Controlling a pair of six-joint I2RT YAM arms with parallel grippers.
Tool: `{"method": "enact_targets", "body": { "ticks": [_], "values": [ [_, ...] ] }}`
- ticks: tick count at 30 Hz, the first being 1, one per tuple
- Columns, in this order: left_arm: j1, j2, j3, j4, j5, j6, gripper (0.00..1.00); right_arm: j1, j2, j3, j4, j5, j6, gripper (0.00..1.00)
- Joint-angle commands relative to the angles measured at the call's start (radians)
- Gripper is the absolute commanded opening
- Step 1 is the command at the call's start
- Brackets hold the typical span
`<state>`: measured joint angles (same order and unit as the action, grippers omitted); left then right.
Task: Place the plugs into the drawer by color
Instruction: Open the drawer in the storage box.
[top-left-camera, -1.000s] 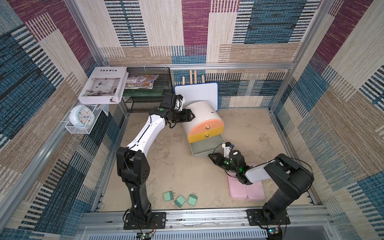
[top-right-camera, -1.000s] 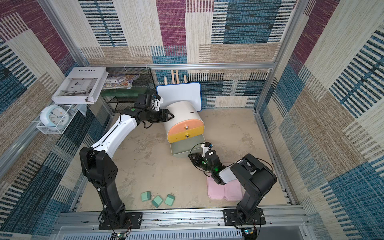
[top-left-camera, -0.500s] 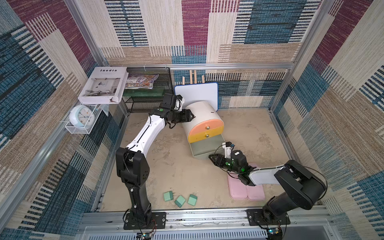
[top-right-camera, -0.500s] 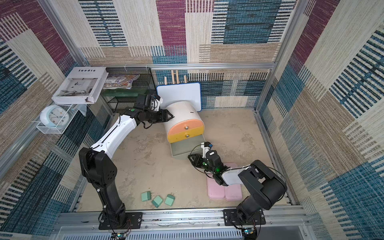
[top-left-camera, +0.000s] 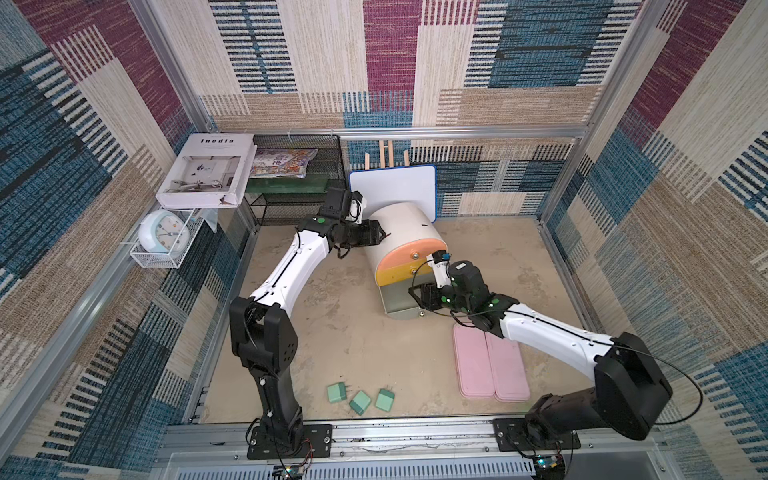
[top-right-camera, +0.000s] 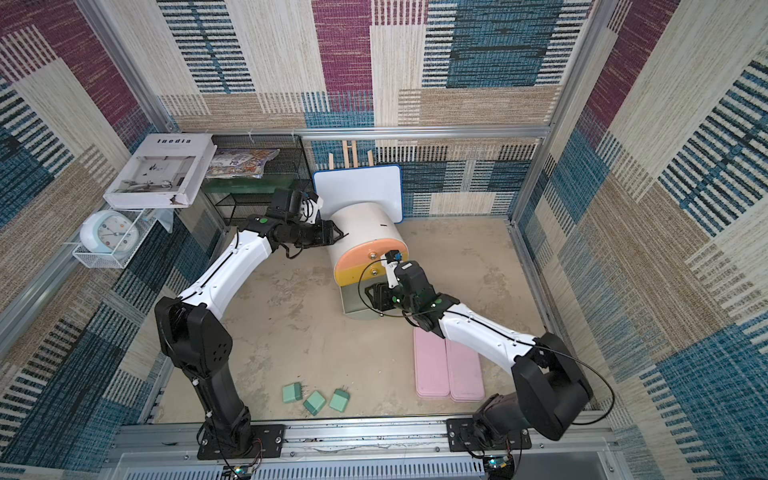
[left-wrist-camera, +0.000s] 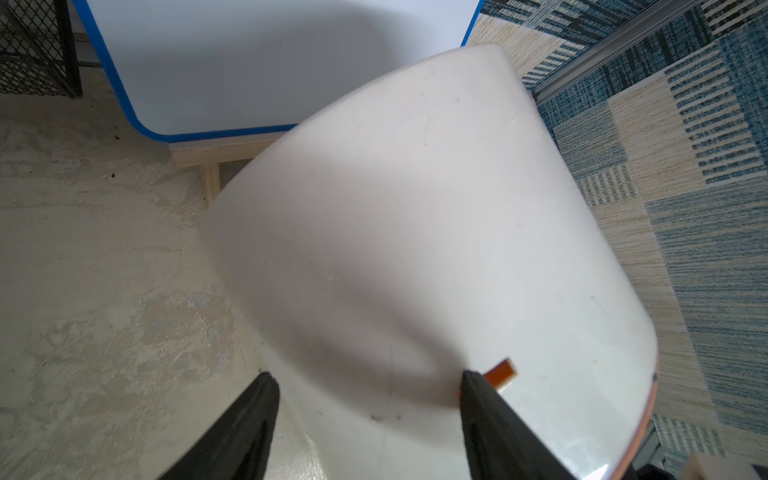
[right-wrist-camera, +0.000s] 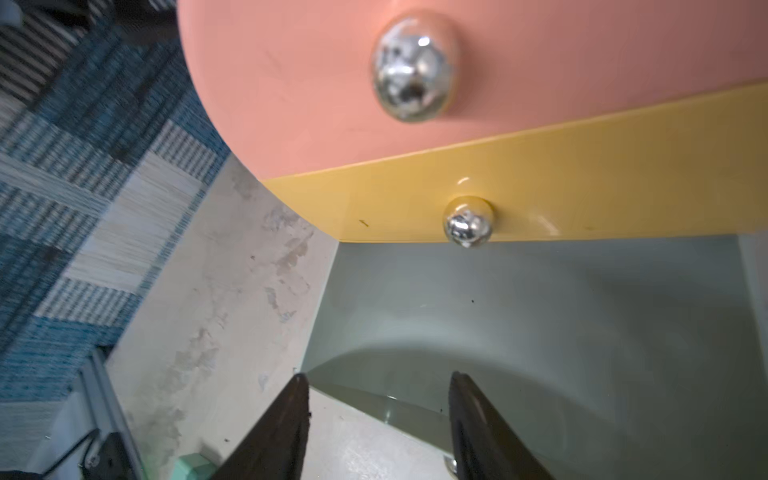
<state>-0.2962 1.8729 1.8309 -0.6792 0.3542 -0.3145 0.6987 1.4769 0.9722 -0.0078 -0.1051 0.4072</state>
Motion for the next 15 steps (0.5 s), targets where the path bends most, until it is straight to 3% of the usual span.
{"method": "enact_targets", "body": {
  "ticks": [1, 6, 15],
  "values": [
    [-0.001, -0.002, -0.002, -0.061, -0.009, 0.008, 0.73, 0.036, 0.083, 0.12, -0.291, 0.035, -0.233, 0.66],
    [-0.001, 0.002, 0.002, -0.061, -0.003, 0.005, 0.73, 0.053, 0.172, 0.201, -0.373, 0.003, -0.309, 0.75],
    [-0.001, 0.002, -0.004, -0.061, -0.006, 0.006, 0.73, 0.077, 0.289, 0.291, -0.471, -0.094, -0.419, 0.78]
  ]
}}
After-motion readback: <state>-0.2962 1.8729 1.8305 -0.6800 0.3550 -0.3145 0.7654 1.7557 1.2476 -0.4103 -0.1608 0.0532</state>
